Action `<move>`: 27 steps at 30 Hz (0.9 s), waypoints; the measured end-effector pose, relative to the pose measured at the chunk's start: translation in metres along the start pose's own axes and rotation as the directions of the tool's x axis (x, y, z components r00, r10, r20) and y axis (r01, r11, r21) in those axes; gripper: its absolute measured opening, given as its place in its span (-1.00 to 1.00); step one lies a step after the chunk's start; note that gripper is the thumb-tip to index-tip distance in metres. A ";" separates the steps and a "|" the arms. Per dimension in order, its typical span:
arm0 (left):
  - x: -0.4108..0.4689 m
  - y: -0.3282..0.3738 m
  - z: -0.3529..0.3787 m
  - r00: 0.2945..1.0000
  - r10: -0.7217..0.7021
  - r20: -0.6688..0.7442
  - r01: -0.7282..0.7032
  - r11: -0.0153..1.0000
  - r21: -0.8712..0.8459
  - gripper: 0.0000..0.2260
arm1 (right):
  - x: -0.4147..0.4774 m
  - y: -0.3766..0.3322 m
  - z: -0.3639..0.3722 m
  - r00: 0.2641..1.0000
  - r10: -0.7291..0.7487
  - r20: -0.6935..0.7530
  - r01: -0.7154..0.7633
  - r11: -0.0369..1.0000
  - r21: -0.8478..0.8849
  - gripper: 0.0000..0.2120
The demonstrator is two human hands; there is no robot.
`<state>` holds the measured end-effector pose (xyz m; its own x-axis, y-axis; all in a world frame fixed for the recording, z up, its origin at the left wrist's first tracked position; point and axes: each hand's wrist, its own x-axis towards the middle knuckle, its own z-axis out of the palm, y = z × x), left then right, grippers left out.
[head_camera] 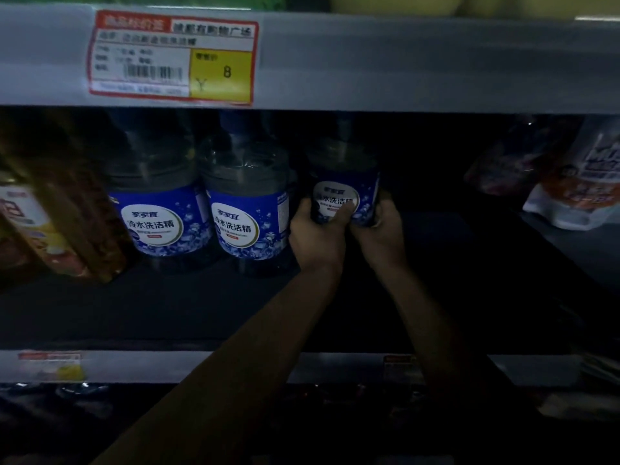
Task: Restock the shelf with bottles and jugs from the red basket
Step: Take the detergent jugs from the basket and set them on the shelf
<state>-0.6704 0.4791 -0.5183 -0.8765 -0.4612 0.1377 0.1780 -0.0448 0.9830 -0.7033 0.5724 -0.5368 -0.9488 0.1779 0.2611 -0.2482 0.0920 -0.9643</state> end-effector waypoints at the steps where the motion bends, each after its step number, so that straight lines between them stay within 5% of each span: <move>1: -0.001 0.001 0.001 1.000 -0.008 0.000 0.008 1.000 0.011 -0.61 | 0.001 0.000 -0.001 1.000 0.010 0.007 -0.010 1.000 -0.023 -0.39; 7: -0.014 0.002 -0.004 0.998 0.024 0.063 -0.030 0.995 0.093 -0.52 | -0.008 -0.007 -0.002 0.997 0.031 -0.072 -0.050 0.958 -0.282 -0.26; 19: -0.054 0.025 -0.036 0.976 -0.124 0.179 0.095 0.982 0.163 -0.43 | -0.063 -0.035 -0.034 0.977 0.201 -0.068 -0.207 0.973 -0.102 -0.41; 27: -0.092 0.080 -0.109 0.912 -0.075 0.402 -0.123 0.887 0.445 -0.54 | -0.128 -0.097 -0.046 0.991 0.135 -0.026 -0.137 0.961 -0.241 -0.48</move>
<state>-0.5271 0.4215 -0.4654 -0.9930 -0.0611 0.1008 0.0669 0.4119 0.9088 -0.5488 0.5857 -0.4750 -0.9681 0.2144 0.1301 -0.0614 0.3006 -0.9518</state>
